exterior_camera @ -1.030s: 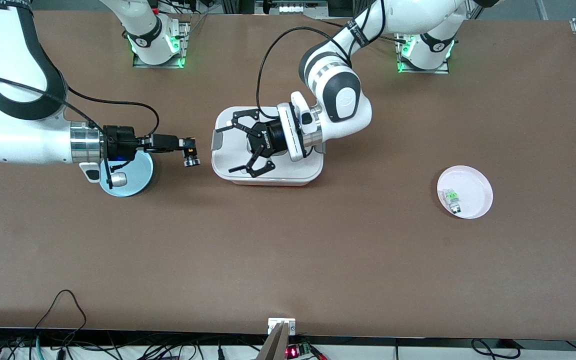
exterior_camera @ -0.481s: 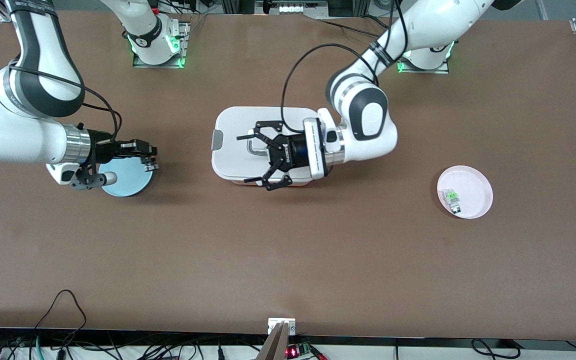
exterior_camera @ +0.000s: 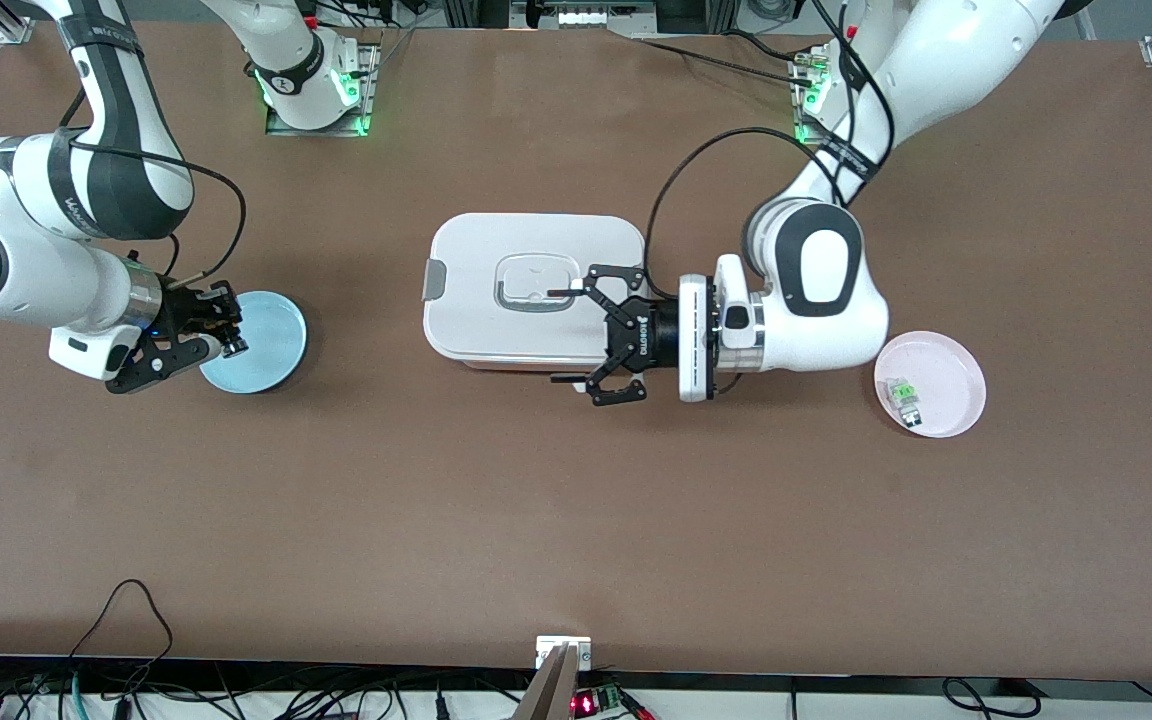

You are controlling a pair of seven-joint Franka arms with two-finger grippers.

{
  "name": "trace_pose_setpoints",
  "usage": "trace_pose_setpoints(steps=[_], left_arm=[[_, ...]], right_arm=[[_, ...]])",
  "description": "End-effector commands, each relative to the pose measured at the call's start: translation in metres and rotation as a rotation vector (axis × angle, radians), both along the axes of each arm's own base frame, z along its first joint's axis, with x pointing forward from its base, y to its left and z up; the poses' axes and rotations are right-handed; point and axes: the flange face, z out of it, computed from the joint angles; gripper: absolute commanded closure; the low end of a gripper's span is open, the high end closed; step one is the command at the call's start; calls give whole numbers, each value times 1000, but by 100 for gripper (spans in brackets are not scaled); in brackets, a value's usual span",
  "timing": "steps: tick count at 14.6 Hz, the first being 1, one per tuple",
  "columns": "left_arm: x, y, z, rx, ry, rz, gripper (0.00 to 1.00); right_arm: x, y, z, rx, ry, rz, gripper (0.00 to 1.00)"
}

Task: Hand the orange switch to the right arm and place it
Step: 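Open the left gripper and withdraw while the right gripper holds switch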

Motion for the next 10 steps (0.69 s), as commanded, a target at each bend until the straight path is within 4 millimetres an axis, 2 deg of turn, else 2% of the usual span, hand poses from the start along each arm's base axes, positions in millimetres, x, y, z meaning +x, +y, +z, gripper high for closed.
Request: trace_pose_setpoints(steps=[1, 5, 10], left_arm=[[-2, 18, 20, 108, 3, -65, 0], [0, 52, 28, 291, 52, -199, 0], [-10, 85, 32, 569, 170, -303, 0]], right_arm=[[-10, -17, -23, 9, -5, 218, 76], [-18, -38, -52, 16, -1, 456, 76], [-28, -48, -81, 50, -56, 727, 76]])
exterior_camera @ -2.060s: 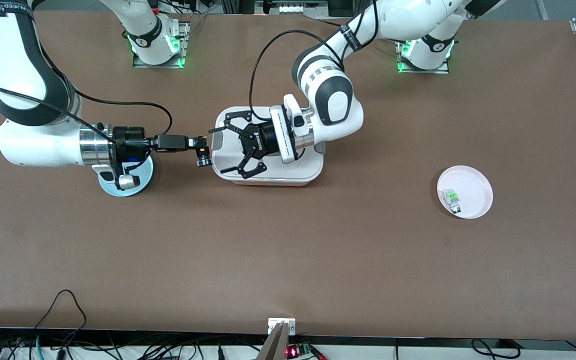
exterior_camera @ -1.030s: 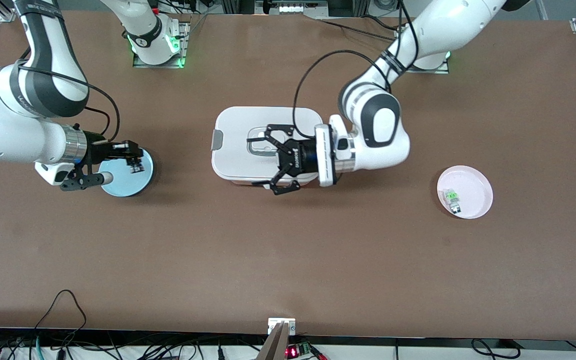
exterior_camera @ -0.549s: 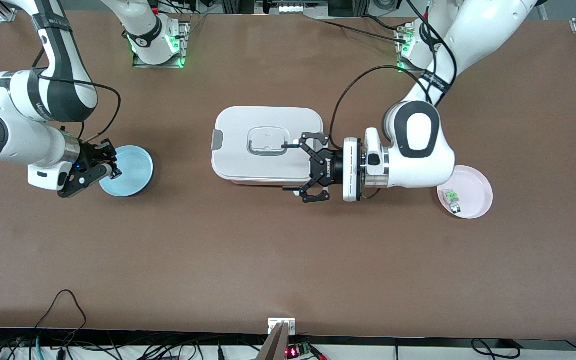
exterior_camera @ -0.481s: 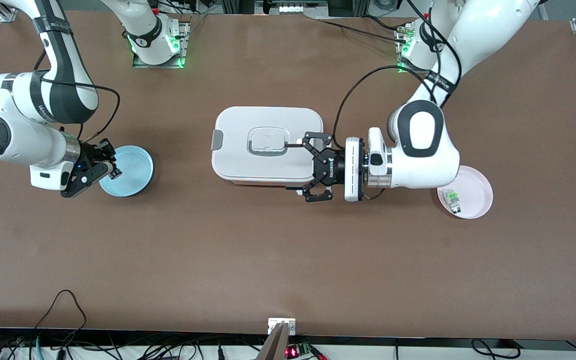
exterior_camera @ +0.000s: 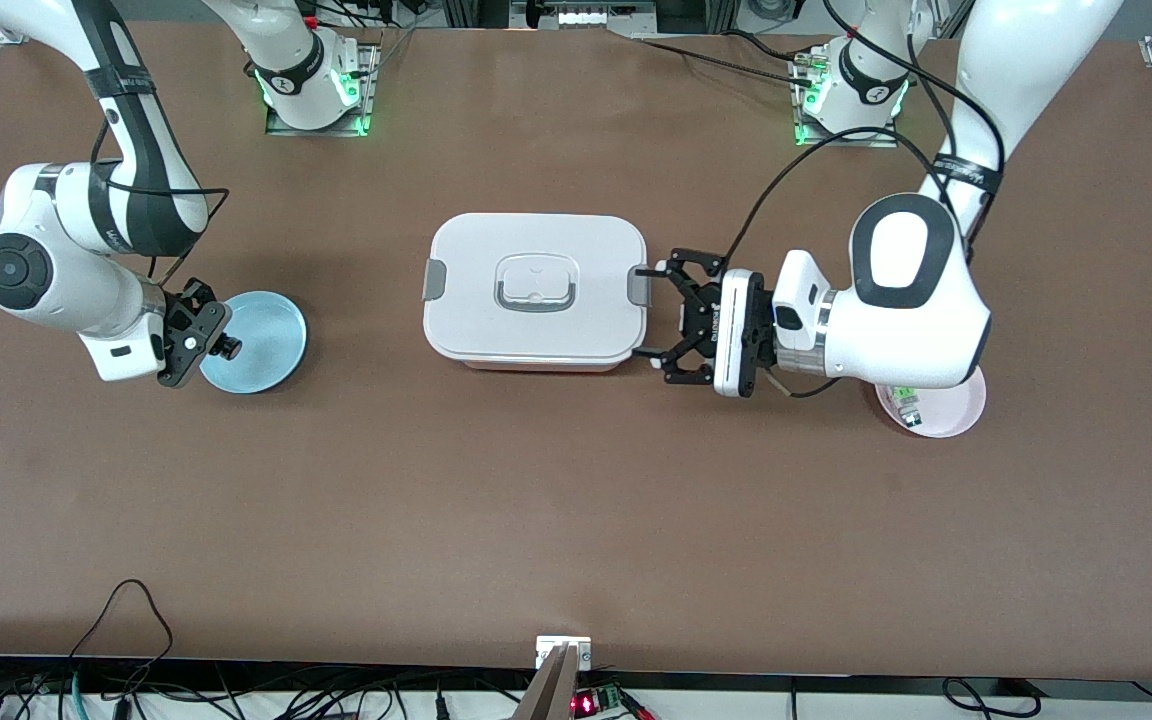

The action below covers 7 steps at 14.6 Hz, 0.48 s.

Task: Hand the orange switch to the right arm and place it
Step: 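Open the left gripper and withdraw while the right gripper holds switch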

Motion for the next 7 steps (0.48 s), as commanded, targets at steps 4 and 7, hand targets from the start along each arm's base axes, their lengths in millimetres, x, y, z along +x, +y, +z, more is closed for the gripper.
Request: trace_pose_setpoints(steps=[4, 7], left_arm=[[-7, 41, 19, 359, 140, -65, 0], [-16, 56, 14, 587, 224, -84, 0]], right_arm=[[-20, -7, -26, 28, -37, 161, 76], [-35, -5, -58, 45, -60, 164, 76]])
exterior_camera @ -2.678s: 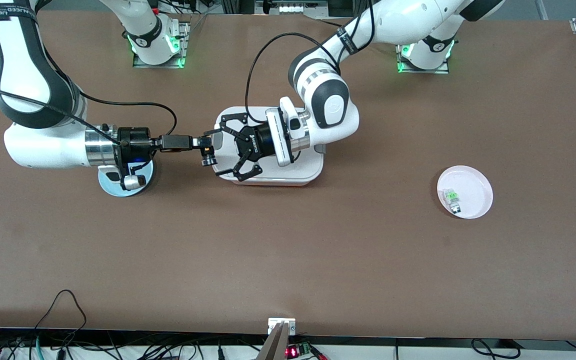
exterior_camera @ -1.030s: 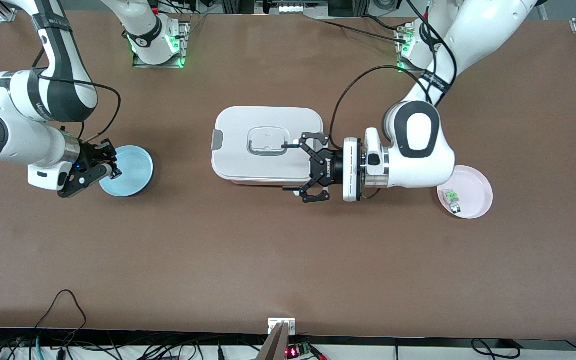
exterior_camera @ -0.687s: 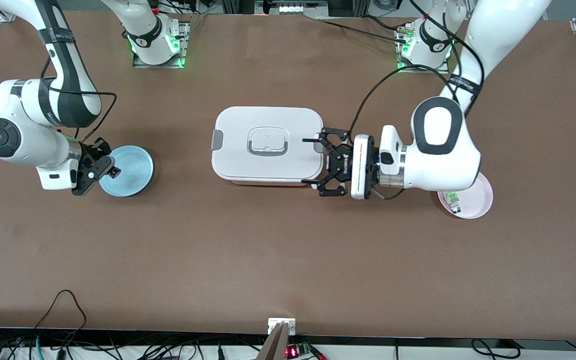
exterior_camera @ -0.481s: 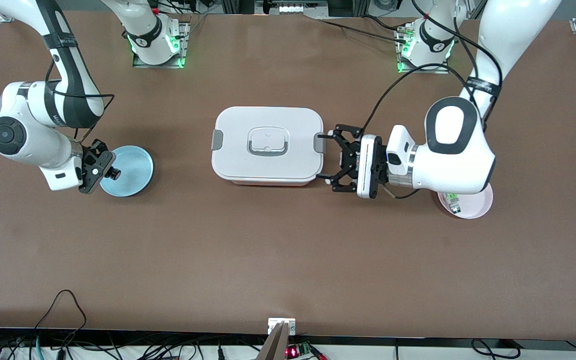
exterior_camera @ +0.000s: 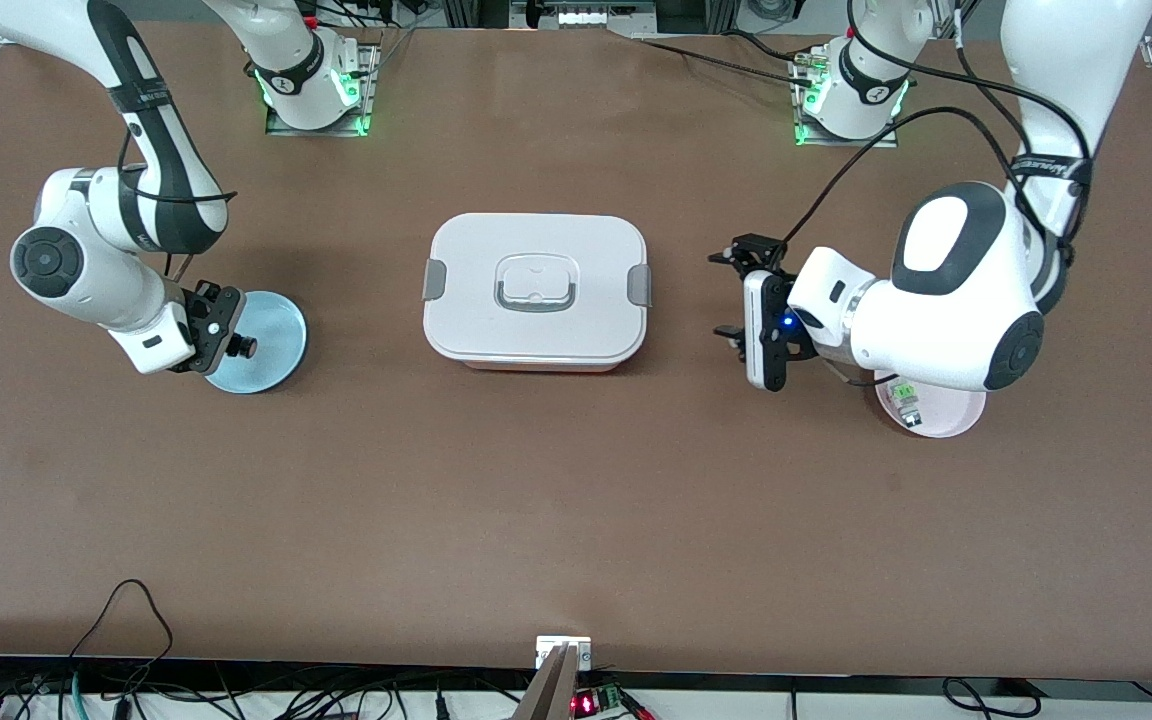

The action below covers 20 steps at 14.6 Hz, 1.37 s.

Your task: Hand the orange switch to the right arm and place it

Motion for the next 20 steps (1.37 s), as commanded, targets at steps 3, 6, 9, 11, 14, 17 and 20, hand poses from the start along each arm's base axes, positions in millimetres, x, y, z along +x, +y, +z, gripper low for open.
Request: trace_pose_setpoints(steps=[3, 6, 9, 11, 14, 17, 20], left_arm=[[-10, 23, 8, 342, 79, 12, 0], [-19, 34, 25, 584, 122, 64, 0], [-20, 49, 44, 708, 134, 111, 0], [-27, 55, 74, 817, 135, 242, 0], [-39, 70, 125, 916, 103, 507, 0], [-37, 120, 161, 899, 4, 730, 0], [-38, 173, 180, 815, -150, 952, 0]], right_arm=[[-22, -10, -34, 18, -14, 10, 76], [-27, -15, -46, 25, -22, 5, 76], [-24, -16, -50, 34, -37, 66, 76], [-24, -16, -53, 39, -43, 103, 76], [-22, -19, -55, 45, -60, 172, 75], [-22, -22, -56, 48, -65, 150, 47], [-21, -24, -50, 52, -63, 110, 0]])
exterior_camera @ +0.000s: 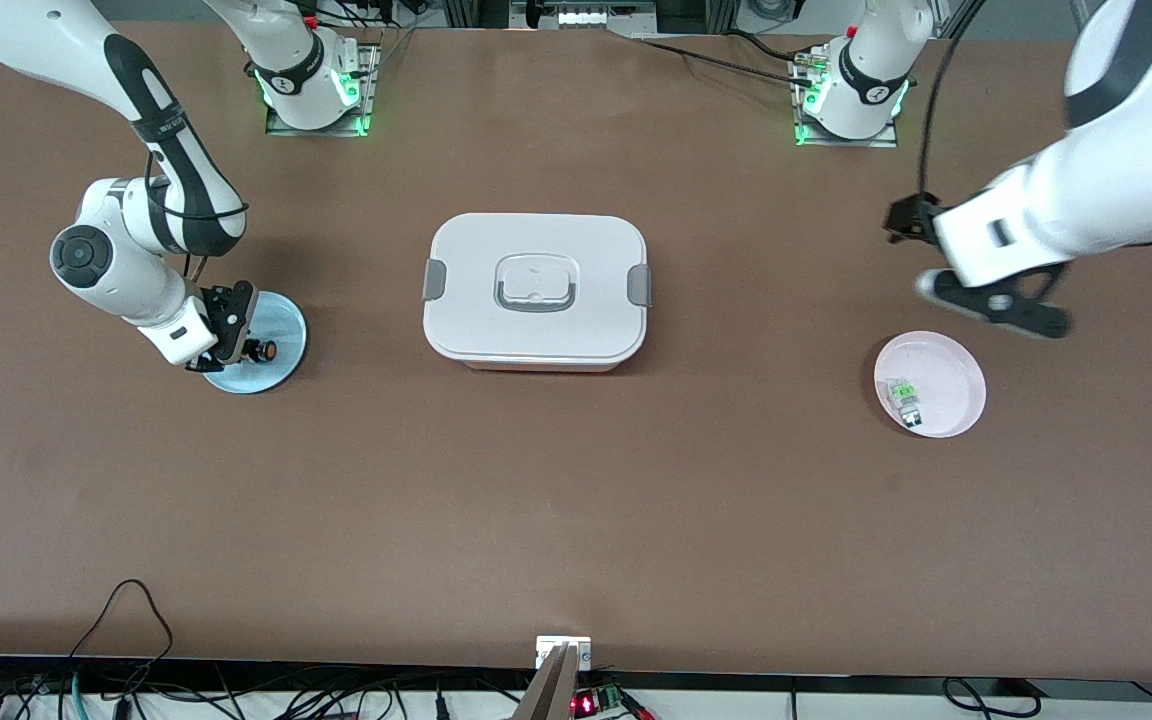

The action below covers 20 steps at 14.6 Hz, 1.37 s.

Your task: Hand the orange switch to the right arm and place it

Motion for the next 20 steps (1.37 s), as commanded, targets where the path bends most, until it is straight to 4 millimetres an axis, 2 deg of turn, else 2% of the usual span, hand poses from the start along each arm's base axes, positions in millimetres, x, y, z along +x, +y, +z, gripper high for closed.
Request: trace_pose_setpoints(steps=[1, 2, 4, 6, 8, 12, 13, 15, 17, 20], left_arm=[[-16, 40, 5, 18, -146, 100, 0], [-13, 49, 7, 20, -175, 122, 0], [-12, 69, 7, 25, -183, 170, 0], [-16, 67, -4, 32, -158, 174, 0], [-15, 61, -4, 34, -149, 167, 0], [-7, 58, -9, 34, -157, 156, 0], [-5, 59, -4, 37, -168, 156, 0], [-7, 60, -5, 39, -159, 160, 0], [-6, 63, -6, 42, -156, 166, 0], [0, 61, -8, 39, -173, 163, 0]], right_arm=[[0, -5, 11, 6, -9, -37, 0], [1, -5, 20, 7, 0, -70, 0], [10, -5, 52, 42, 24, -173, 0], [33, -3, 93, 99, 71, -234, 0], [54, -2, 133, 137, 89, -280, 0], [78, -3, 208, 131, 89, -531, 0], [82, 2, 230, 135, 76, -621, 0], [85, 19, 259, 130, 66, -793, 0], [82, 25, 274, 119, 57, -1016, 0], [72, 42, 295, 89, 55, -1235, 0]])
